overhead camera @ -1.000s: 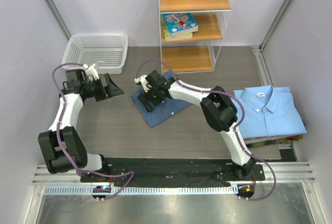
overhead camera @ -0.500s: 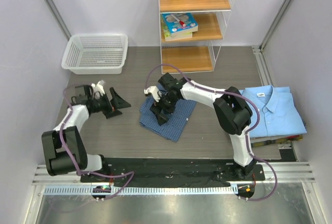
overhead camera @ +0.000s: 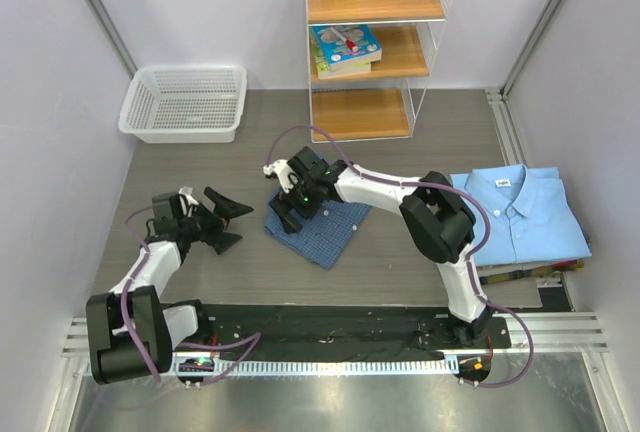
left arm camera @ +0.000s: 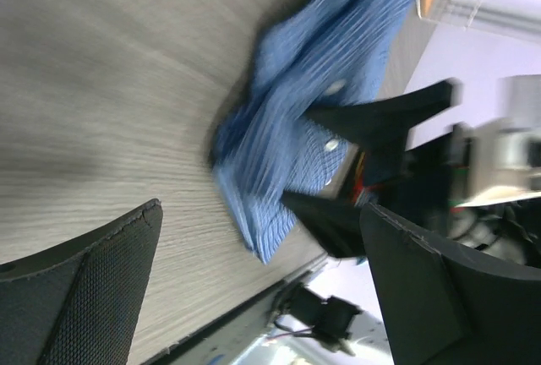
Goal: Fold and stack the long sleeve shirts
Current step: Fold the shirt
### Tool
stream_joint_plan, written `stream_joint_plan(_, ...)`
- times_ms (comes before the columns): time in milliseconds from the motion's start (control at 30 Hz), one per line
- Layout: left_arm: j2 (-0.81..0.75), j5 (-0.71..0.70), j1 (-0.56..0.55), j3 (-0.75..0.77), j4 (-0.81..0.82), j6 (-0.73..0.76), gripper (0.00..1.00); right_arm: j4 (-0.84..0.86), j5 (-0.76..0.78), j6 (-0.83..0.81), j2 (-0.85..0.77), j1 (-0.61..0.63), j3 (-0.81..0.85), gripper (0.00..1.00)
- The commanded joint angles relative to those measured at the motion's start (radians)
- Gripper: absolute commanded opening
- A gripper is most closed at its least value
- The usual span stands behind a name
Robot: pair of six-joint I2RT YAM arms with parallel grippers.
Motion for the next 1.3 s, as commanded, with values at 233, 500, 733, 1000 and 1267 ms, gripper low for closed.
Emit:
stream_joint_plan(233, 0.113, -0.048, -0.054, -0.074, 0.4, -0.263, 1.0, 0.127, 0.013, 0.16, -0.015, -0.014, 0.082, 0.89)
stream_joint_plan(500, 0.241, -0.143, -0.157, -0.021, 0.555, -0.335, 1.0, 0.058, 0.079, 0.125, -0.163, -0.012, -0.052, 0.87)
stream_joint_plan(733, 0.259, -0.171, -0.23, -0.003, 0.556, -0.326, 1.0, 0.043, 0.079, 0.072, -0.141, -0.014, -0.123, 0.84)
stream_joint_plan(1000, 0.336, -0.202, -0.278, 0.037, 0.629, -0.331, 1.0, 0.058, 0.086, 0.069, -0.101, -0.014, -0.156, 0.83)
stream_joint_plan(1267, 0.35, -0.241, -0.315, 0.071, 0.644, -0.32, 1.0, 0.056, 0.103, 0.075, -0.083, -0.014, -0.164, 0.83)
